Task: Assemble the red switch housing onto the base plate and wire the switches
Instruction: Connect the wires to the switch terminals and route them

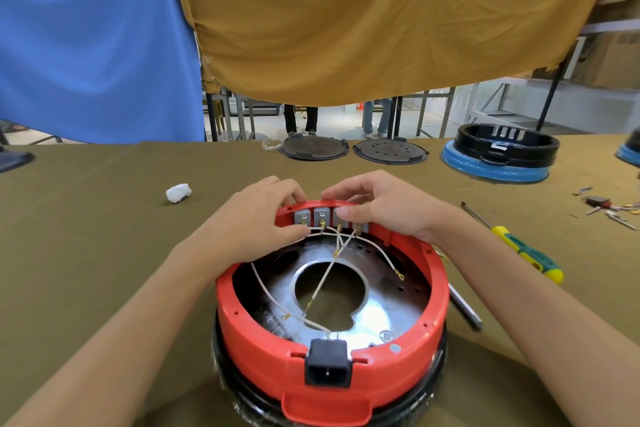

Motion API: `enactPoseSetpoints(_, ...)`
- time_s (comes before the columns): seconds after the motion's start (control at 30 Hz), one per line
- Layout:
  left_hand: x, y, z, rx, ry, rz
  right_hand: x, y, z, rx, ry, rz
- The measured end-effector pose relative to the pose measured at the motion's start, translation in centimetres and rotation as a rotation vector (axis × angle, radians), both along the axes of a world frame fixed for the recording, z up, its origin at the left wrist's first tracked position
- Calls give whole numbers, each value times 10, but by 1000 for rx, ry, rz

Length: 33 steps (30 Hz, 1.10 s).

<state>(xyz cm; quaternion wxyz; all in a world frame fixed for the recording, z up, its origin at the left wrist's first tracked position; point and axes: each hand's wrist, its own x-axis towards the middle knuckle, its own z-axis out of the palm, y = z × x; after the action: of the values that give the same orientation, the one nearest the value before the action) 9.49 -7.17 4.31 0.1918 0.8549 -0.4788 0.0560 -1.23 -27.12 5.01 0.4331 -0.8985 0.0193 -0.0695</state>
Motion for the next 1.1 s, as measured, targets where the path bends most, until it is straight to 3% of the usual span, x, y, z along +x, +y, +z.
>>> enactPoseSetpoints(0.13,0,-1,0,-5,-2,7,1,-3,-2,85,10,-24)
enactPoseSetpoints(0.3,0,3,1,-64,142,11,3,-11,-5,405,42,-51)
enactPoseSetpoints(0.5,1,3,0,-95,121,33,2,-17,-8,460,13,-44)
enactPoseSetpoints(0.67,4,9,3,-102,348,6,-3,-44,4,557,-231,-306)
enactPoseSetpoints(0.77,6,15,4,-99,458,-2,-11,-65,6,601,-269,-512)
enactPoseSetpoints(0.87,9,16,4,-182,476,56,-15,-79,2,461,-148,-662)
enactPoseSetpoints(1.0,19,20,-2,-374,458,210,-13,-88,-8,-73,127,-711)
enactPoseSetpoints(1.1,23,22,-5,-494,493,285,-12,-86,-16,-340,336,-692)
